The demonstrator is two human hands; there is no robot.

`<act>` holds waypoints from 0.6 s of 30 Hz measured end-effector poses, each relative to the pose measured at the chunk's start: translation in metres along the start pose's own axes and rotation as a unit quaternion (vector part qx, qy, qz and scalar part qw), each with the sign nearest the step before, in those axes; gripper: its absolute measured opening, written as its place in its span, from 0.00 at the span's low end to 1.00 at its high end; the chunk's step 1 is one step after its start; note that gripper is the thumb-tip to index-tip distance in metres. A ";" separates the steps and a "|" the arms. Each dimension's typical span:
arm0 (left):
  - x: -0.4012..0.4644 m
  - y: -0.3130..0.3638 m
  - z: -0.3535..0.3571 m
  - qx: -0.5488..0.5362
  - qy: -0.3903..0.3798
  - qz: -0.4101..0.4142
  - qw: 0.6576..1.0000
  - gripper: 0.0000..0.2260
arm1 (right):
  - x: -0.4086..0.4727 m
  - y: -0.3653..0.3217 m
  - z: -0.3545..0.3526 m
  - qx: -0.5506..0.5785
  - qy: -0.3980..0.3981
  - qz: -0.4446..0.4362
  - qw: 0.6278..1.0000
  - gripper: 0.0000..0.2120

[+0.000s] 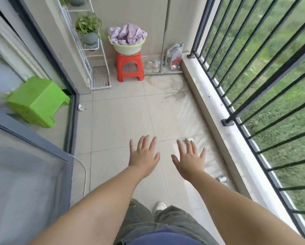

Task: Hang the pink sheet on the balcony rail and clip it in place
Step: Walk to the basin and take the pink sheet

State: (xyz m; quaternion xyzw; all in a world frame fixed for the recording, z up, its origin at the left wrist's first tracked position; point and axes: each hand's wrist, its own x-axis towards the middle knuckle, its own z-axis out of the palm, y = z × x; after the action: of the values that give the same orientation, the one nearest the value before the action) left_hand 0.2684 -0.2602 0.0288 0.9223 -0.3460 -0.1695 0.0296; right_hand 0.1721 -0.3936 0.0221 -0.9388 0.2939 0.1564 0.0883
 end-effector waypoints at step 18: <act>0.357 -0.207 -0.162 0.001 0.007 -0.072 0.997 0.26 | 0.390 -0.170 -0.137 0.015 0.004 -0.019 1.000 0.28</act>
State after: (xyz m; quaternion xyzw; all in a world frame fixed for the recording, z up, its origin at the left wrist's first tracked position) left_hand 0.7034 -0.3447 0.0413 0.9461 -0.2782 -0.1646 0.0191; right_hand 0.6073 -0.4955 0.0286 -0.9435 0.2785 0.1467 0.1038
